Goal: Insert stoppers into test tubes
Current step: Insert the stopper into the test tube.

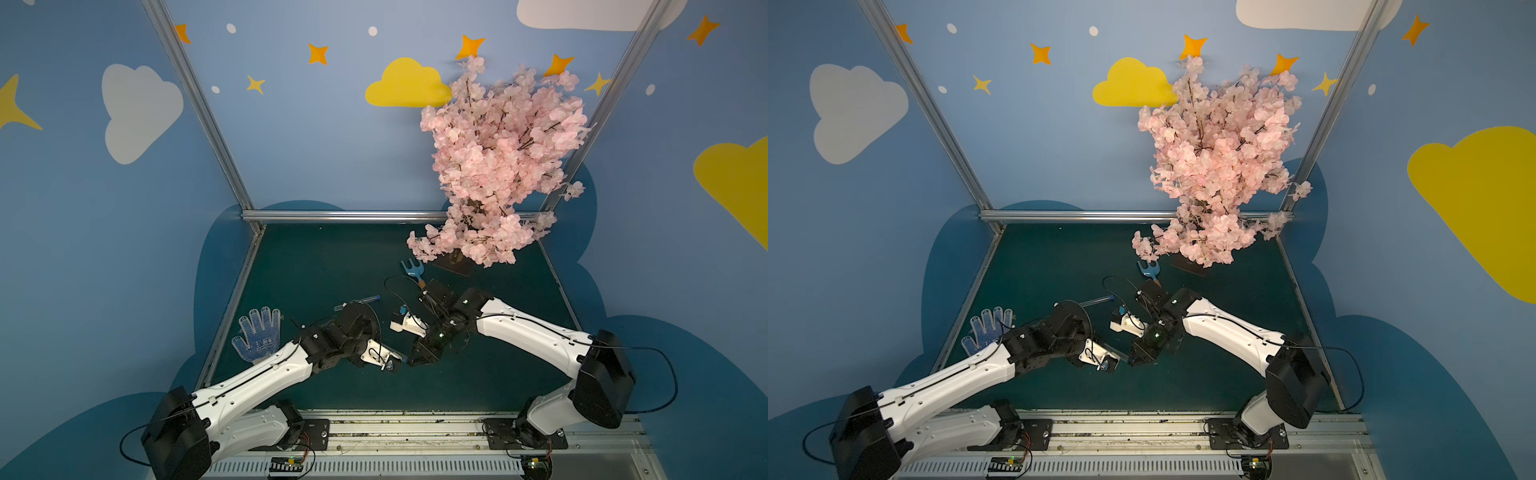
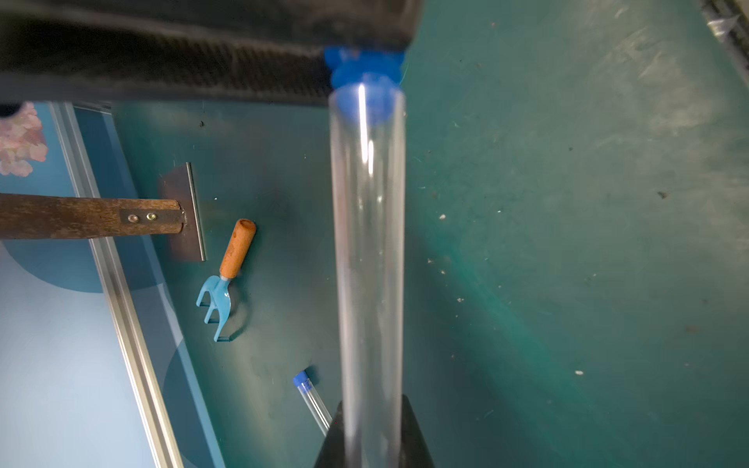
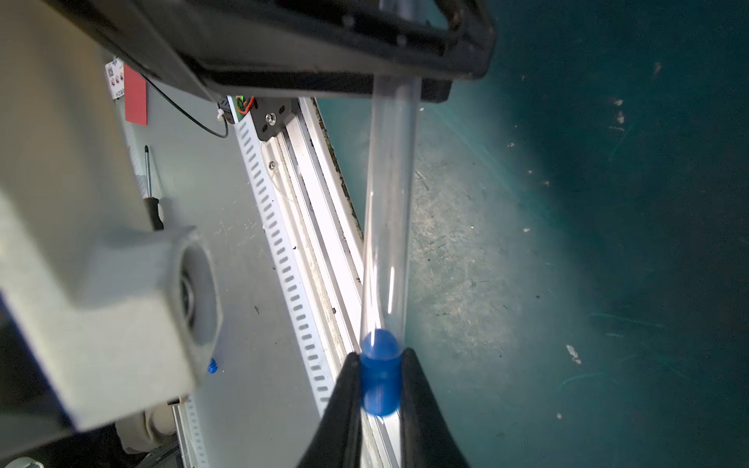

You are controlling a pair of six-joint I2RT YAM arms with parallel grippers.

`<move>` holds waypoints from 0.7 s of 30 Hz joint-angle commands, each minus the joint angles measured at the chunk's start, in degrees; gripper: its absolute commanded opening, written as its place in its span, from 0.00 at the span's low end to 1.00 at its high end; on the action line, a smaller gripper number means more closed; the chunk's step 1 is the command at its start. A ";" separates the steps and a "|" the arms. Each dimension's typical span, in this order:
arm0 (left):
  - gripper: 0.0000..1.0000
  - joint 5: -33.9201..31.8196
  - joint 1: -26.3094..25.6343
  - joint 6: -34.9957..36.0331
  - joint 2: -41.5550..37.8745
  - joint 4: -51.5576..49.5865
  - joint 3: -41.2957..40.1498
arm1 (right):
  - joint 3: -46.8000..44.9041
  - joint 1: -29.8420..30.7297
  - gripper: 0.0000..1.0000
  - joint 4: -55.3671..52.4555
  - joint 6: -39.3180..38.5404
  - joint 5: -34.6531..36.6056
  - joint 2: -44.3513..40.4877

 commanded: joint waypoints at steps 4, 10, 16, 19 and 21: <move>0.02 9.89 -6.80 3.87 -2.13 9.08 -2.09 | 4.92 -2.22 0.00 23.30 2.90 -3.79 2.25; 0.02 10.01 -7.61 6.08 -5.20 13.16 -3.80 | 4.05 -5.29 0.00 26.43 7.33 -9.73 3.06; 0.02 11.51 -7.73 6.06 -6.41 14.55 -4.50 | 4.67 -6.19 0.00 26.63 9.04 -11.77 4.06; 0.02 11.23 -7.69 4.79 -6.80 13.79 -4.80 | 4.28 -5.88 0.00 25.51 7.11 -9.81 3.48; 0.02 10.83 -7.61 4.12 -7.17 13.31 -5.19 | 4.06 -5.77 0.00 24.84 5.99 -8.69 2.98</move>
